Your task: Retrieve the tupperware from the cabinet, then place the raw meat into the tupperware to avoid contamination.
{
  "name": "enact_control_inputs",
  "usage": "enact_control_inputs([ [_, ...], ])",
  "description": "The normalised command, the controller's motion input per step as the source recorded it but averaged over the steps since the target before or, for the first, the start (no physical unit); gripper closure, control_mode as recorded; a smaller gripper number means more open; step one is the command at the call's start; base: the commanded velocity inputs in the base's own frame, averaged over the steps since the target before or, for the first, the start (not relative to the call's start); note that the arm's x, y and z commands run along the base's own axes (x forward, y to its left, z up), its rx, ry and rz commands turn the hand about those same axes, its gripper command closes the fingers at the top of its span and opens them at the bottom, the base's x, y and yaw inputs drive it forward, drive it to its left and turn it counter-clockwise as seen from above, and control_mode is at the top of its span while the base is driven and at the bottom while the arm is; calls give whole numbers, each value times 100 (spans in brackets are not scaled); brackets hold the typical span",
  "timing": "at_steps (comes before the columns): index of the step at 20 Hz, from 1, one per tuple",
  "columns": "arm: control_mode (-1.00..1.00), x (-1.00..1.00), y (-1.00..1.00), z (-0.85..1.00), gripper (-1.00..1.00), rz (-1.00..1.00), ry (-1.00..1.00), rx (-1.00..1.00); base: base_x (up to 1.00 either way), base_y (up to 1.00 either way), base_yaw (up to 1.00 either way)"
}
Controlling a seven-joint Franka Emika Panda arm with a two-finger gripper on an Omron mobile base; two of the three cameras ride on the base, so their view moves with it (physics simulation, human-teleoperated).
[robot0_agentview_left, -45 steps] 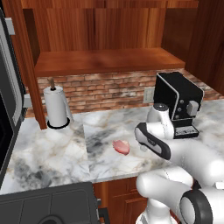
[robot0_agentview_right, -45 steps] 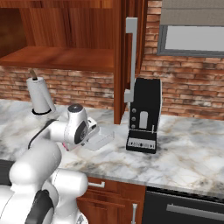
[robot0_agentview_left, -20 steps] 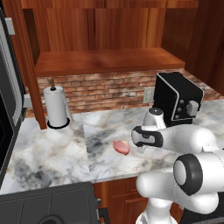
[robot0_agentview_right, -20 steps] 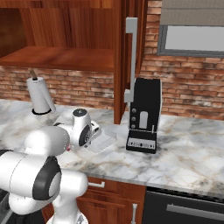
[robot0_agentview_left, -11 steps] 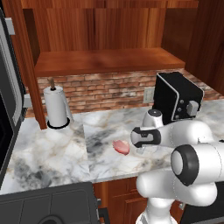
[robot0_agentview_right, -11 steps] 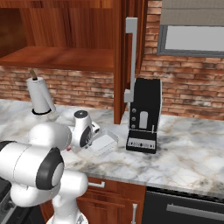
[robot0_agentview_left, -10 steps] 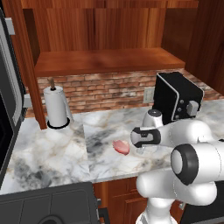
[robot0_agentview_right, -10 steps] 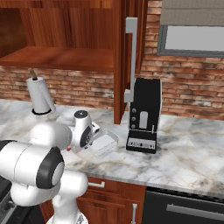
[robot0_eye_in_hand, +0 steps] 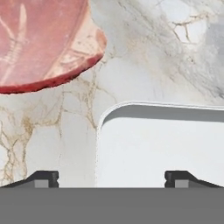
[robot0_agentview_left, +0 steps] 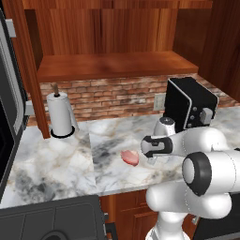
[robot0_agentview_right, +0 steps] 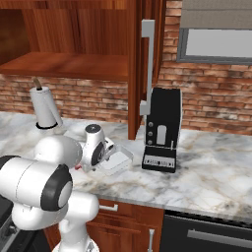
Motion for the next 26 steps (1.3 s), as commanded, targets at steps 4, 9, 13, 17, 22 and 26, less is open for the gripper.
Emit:
enact_control_inputs([
  [4,-100,-3,-1,0,-100,0,1,0,0,0,0],
  [9,-100,-11,0,12,-100,1,0,0,0,0,0],
  [13,-100,-8,1,26,-100,1,0,0,0,0,0],
  [17,-100,-10,0,33,-100,0,0,0,0,0,0],
  [22,-100,-17,2,32,-100,0,0,0,0,0,0],
  [26,-100,-18,7,26,-100,0,0,0,0,0,0],
])
